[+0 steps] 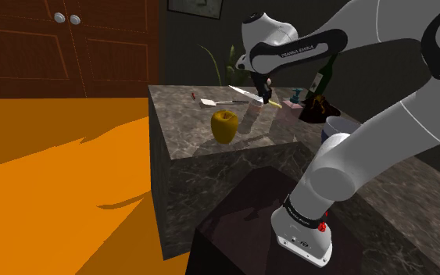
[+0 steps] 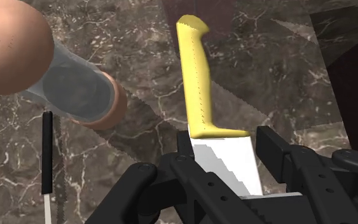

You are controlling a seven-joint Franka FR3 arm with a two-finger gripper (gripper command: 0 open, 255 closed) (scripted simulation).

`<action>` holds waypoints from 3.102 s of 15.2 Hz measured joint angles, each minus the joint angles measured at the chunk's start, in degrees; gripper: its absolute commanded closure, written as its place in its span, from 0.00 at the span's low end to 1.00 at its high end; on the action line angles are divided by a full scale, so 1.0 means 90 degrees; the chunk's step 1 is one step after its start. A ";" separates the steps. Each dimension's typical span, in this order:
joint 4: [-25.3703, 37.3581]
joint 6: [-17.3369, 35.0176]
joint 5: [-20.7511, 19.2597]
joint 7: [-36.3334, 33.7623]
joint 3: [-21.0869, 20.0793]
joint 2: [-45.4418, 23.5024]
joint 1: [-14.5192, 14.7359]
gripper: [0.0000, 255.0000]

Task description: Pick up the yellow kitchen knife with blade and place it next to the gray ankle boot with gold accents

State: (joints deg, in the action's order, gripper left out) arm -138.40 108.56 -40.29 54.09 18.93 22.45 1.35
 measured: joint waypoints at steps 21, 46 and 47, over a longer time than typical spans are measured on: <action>0.1435 -0.1594 0.0334 0.0792 -0.0324 0.0319 0.0089 1.00; -0.0151 -0.2201 -0.1279 0.3015 0.0722 0.3811 -0.1200 1.00; -0.0174 -0.2219 -0.1381 0.3172 0.0806 0.3953 -0.1281 1.00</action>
State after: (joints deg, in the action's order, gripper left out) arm -139.97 88.59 -52.73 82.63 26.19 58.03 -10.18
